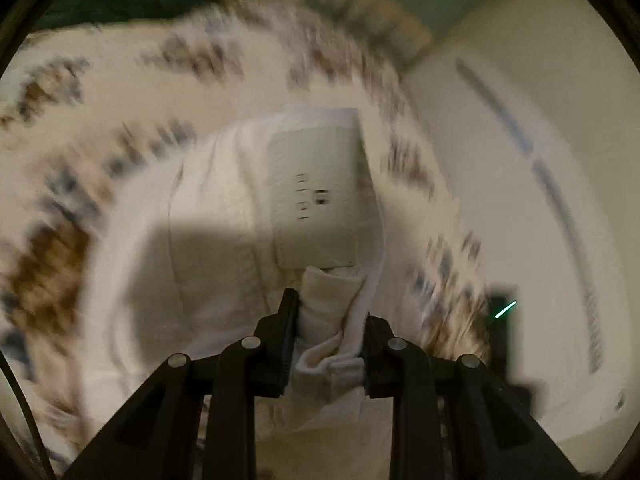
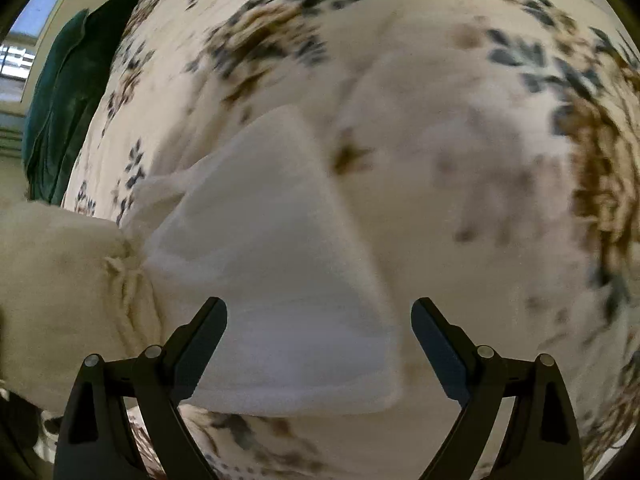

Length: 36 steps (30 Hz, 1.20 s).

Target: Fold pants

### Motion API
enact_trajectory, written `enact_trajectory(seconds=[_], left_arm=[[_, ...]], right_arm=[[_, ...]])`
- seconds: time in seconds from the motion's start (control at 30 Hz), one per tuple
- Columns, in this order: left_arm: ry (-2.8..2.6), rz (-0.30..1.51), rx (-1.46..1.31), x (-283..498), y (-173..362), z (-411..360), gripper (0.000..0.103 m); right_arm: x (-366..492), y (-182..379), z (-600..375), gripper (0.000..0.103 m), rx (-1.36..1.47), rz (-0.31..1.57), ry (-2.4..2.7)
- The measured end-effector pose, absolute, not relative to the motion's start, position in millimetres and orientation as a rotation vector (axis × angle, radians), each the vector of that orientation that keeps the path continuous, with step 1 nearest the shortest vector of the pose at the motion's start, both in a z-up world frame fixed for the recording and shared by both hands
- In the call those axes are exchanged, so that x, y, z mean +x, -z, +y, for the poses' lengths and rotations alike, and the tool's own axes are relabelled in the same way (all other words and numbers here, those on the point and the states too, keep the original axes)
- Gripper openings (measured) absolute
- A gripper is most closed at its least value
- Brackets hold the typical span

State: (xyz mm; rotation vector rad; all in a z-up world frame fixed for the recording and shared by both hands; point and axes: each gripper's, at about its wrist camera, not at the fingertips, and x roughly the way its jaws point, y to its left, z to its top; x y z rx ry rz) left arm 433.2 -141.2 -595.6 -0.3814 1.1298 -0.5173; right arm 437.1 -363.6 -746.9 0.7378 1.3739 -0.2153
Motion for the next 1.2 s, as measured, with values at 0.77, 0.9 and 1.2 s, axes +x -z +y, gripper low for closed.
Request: enact_trajectory(seconds=[0.77,0.9,1.2], left_arm=[[0.103,1.201,-0.179,417,584,-46,0.101],[0.001,1.223,-0.194,428,603,-14,0.101],[0.015,1.219,-0.271,449,601,-13,0.101]], right_arm=[[469,788,-357,0.095,1.05,1.42,-0.347],[478,809,-338,0.095,1.016,1.436,-0.297],[441,748,-366,0.009,1.012,1.22,-0.105]])
